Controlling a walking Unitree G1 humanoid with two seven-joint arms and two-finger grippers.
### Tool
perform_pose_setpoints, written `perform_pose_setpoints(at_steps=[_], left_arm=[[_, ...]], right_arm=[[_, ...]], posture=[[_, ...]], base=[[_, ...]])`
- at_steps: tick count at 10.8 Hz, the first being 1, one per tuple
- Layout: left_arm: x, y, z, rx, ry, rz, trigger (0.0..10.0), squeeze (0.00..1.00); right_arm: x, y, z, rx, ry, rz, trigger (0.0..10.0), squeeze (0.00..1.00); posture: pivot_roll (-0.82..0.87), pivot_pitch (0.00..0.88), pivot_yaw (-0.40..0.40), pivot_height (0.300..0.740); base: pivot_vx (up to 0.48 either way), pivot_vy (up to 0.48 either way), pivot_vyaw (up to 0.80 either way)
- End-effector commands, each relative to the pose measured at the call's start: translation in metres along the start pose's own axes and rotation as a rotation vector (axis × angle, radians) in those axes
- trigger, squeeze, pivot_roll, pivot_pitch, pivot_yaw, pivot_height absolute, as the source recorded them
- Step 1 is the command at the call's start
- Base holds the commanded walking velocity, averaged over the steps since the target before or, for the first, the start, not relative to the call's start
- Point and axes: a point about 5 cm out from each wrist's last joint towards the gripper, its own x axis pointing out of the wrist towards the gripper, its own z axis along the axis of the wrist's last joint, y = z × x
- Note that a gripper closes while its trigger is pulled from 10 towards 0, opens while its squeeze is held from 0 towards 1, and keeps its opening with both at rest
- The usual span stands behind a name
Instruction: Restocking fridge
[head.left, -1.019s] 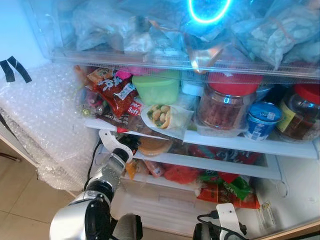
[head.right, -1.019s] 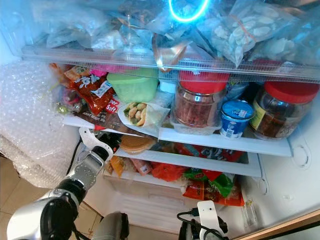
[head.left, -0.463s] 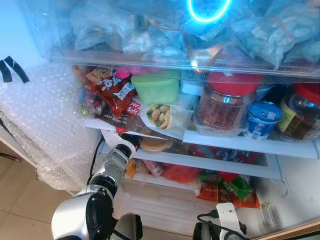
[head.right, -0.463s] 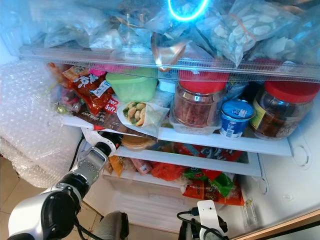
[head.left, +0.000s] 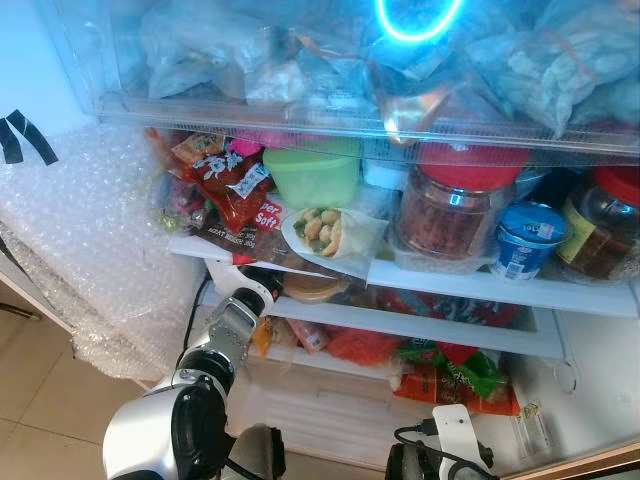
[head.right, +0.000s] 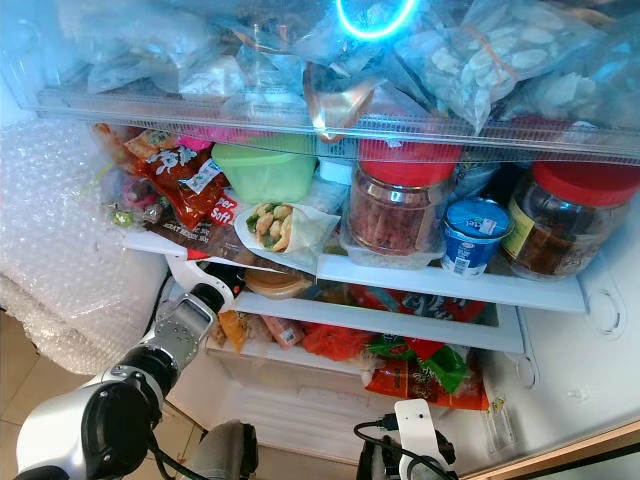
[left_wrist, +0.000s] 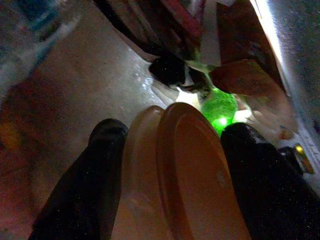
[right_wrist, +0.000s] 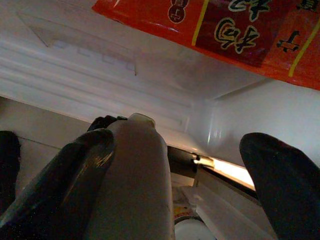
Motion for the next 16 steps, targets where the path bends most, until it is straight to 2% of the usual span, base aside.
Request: perform_pose_setpoints(at_steps=[1, 2, 3, 8, 11, 16], left_arm=[[-0.001, 0.000, 0.000, 0.004, 0.011, -0.021, 10.0, 1.00], [-0.003, 0.003, 0.001, 0.001, 0.008, -0.029, 10.0, 1.00], [-0.006, 0.005, 0.001, -0.001, 0.006, -0.035, 10.0, 0.00], [-0.018, 0.016, 0.004, 0.062, -0.002, -0.066, 10.0, 0.00], [-0.029, 0.022, 0.000, 0.063, 0.011, -0.078, 10.0, 0.00], [-0.045, 0.022, -0.009, 0.074, 0.099, -0.163, 10.0, 0.00]], right_arm=[[-0.006, 0.010, -0.028, -0.002, 0.102, 0.032, 10.0, 0.00], [-0.006, 0.010, -0.028, -0.001, 0.102, 0.033, 10.0, 0.00], [-0.006, 0.010, -0.028, 0.000, 0.102, 0.034, 10.0, 0.00], [-0.006, 0.010, -0.028, 0.002, 0.102, 0.033, 10.0, 0.00], [-0.006, 0.011, -0.028, 0.000, 0.101, 0.034, 10.0, 0.00], [-0.006, 0.011, -0.029, -0.005, 0.102, 0.030, 10.0, 0.00]], posture=[[0.07, 0.107, 0.049, 0.632], [0.07, 0.107, 0.050, 0.632], [0.07, 0.108, 0.050, 0.632], [0.08, 0.099, 0.056, 0.632], [0.08, 0.089, 0.060, 0.632], [0.07, 0.081, 0.064, 0.632]], base=[[0.000, 0.000, 0.00], [0.000, 0.000, 0.00], [0.000, 0.000, 0.00], [0.000, 0.000, 0.00], [0.000, 0.000, 0.00], [0.000, 0.000, 0.00]])
